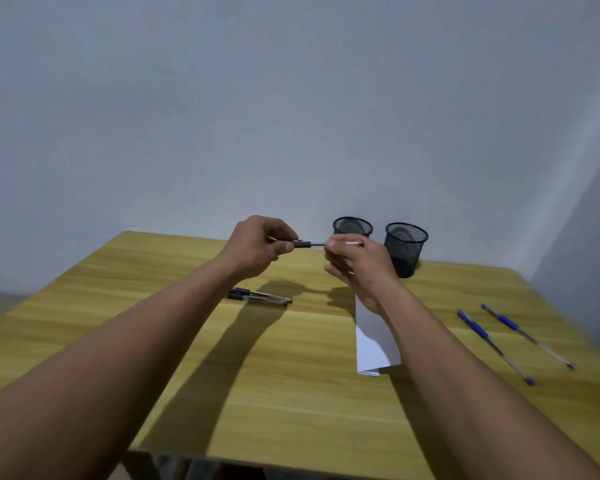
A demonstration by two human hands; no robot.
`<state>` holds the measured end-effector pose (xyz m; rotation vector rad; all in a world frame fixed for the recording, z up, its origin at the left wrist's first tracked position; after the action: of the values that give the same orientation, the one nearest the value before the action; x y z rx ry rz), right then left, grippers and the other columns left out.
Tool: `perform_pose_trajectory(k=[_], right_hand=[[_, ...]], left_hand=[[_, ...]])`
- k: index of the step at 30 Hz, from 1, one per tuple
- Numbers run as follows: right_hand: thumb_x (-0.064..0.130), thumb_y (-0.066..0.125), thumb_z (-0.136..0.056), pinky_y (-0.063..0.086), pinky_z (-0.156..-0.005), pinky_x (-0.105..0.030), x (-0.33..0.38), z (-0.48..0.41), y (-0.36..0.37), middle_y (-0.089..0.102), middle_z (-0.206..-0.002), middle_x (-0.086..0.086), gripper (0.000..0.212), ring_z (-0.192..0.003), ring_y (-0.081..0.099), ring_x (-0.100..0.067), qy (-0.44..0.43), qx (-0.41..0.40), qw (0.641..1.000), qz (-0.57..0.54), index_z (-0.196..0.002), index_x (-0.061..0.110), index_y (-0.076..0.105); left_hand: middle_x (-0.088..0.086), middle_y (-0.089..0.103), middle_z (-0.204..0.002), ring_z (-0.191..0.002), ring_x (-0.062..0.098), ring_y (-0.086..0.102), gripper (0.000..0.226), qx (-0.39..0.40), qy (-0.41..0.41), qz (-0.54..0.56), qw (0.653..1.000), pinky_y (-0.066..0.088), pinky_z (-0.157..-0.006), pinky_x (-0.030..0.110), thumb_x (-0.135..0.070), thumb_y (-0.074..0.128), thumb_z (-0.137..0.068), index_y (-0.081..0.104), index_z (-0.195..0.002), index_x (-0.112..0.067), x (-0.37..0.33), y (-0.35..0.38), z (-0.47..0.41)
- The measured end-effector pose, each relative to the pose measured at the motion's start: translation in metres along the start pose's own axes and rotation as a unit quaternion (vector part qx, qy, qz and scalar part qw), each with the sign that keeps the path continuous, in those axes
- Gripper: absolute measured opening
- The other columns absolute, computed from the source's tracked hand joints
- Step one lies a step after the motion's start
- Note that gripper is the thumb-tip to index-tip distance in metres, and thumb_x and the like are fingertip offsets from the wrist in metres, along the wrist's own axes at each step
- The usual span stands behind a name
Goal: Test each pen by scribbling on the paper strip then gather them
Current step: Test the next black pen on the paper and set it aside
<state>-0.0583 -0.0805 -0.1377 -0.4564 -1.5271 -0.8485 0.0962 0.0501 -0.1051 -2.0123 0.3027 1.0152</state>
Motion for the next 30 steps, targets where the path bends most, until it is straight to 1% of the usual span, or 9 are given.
perform_pose_trajectory(k=[4, 8, 13, 16, 18, 20, 23, 27, 30], right_hand=[[0.009, 0.074, -0.091, 0.063, -0.07, -0.025, 0.001, 0.016, -0.014, 0.072, -0.078, -0.006, 0.011, -0.072, 0.069, -0.013, 0.02, -0.005, 0.984, -0.175, -0.102, 0.005, 0.072], [0.016, 0.073, -0.093, 0.06, -0.066, -0.025, 0.006, 0.025, -0.021, 0.071, -0.077, -0.006, 0.012, -0.069, 0.067, -0.012, 0.004, 0.004, 0.998, -0.069, -0.094, 0.004, 0.071], [0.009, 0.069, -0.095, 0.061, -0.063, -0.021, 0.021, 0.03, -0.039, 0.068, -0.07, -0.007, 0.012, -0.06, 0.063, -0.012, -0.013, -0.033, 0.996, -0.081, -0.084, 0.003, 0.07], [0.01, 0.069, -0.094, 0.062, -0.066, -0.021, 0.022, 0.029, -0.047, 0.069, -0.072, -0.009, 0.011, -0.058, 0.064, -0.012, -0.015, -0.039, 0.996, -0.079, -0.089, 0.0, 0.069], [0.01, 0.07, -0.094, 0.062, -0.067, -0.022, 0.021, 0.026, -0.048, 0.07, -0.071, -0.009, 0.012, -0.057, 0.065, -0.012, -0.019, -0.047, 0.996, -0.078, -0.089, -0.001, 0.069], [0.01, 0.069, -0.094, 0.062, -0.067, -0.022, 0.02, 0.023, -0.051, 0.071, -0.069, -0.009, 0.013, -0.055, 0.066, -0.012, -0.023, -0.059, 0.995, -0.079, -0.087, -0.001, 0.069], [0.007, 0.068, -0.094, 0.062, -0.064, -0.022, 0.019, 0.017, -0.072, 0.07, -0.065, -0.009, 0.014, -0.055, 0.066, -0.013, -0.03, -0.107, 0.987, -0.113, -0.083, 0.0, 0.069], [0.012, 0.069, -0.095, 0.064, -0.069, -0.027, 0.012, 0.014, -0.089, 0.076, -0.08, -0.01, 0.01, -0.07, 0.072, -0.014, -0.023, -0.1, 0.995, 0.006, -0.093, 0.004, 0.072], [0.012, 0.065, -0.097, 0.065, -0.074, -0.032, -0.003, 0.01, -0.074, 0.076, -0.088, -0.014, 0.01, -0.078, 0.074, -0.017, -0.022, -0.083, 0.995, 0.055, -0.1, 0.005, 0.072]], left_hand=[[0.006, 0.075, -0.084, -0.073, 0.014, 0.064, 0.013, 0.023, -0.004, 0.101, 0.995, 0.057, -0.069, 0.028, -0.008, 0.078, -0.084, 0.078, -0.097, -0.011, -0.026, 0.015, 0.004], [0.004, 0.075, -0.08, -0.072, 0.012, 0.067, 0.015, 0.043, 0.014, 0.124, 0.991, 0.058, -0.071, 0.028, -0.006, 0.082, -0.078, 0.078, -0.092, -0.01, -0.047, 0.033, 0.003], [-0.002, 0.078, -0.088, -0.078, 0.0, 0.07, 0.026, 0.016, 0.057, 0.064, 0.996, 0.05, -0.074, 0.011, -0.004, 0.085, -0.073, 0.08, -0.097, -0.012, -0.062, 0.048, 0.004], [-0.009, 0.075, -0.078, -0.069, -0.009, 0.065, 0.017, -0.002, 0.082, 0.032, 0.996, 0.045, -0.069, 0.005, -0.01, 0.079, -0.082, 0.08, -0.098, -0.015, -0.063, 0.052, 0.003], [-0.01, 0.07, -0.071, -0.065, -0.004, 0.063, 0.012, -0.001, 0.117, -0.02, 0.993, 0.048, -0.068, 0.014, -0.016, 0.072, -0.09, 0.08, -0.1, -0.016, -0.067, 0.058, 0.003], [-0.004, 0.069, -0.069, -0.067, 0.013, 0.064, 0.014, 0.001, 0.135, -0.063, 0.989, 0.052, -0.07, 0.029, -0.019, 0.066, -0.095, 0.079, -0.097, -0.015, -0.065, 0.063, 0.001], [0.002, 0.07, -0.07, -0.069, 0.023, 0.064, 0.02, -0.009, 0.1, -0.077, 0.992, 0.053, -0.069, 0.033, -0.019, 0.062, -0.098, 0.077, -0.089, -0.011, -0.046, 0.055, -0.009], [-0.002, 0.069, -0.08, -0.066, 0.002, 0.056, 0.013, 0.035, 0.048, -0.129, 0.99, 0.036, -0.056, 0.003, -0.016, 0.072, -0.091, 0.079, -0.102, -0.015, -0.013, 0.057, -0.02], [0.005, 0.073, -0.093, -0.081, 0.012, 0.064, 0.018, 0.035, 0.01, -0.132, 0.991, 0.04, -0.07, 0.007, -0.009, 0.072, -0.088, 0.077, -0.105, -0.012, 0.002, 0.076, -0.027]])
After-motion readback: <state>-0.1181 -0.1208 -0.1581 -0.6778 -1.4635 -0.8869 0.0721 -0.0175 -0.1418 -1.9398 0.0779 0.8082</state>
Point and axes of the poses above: each hand's wrist, its own z-axis away from the middle knuckle, its own y-axis out of the palm, x = y × z, the point moved 5 cm from there along -z, towards the middle knuckle
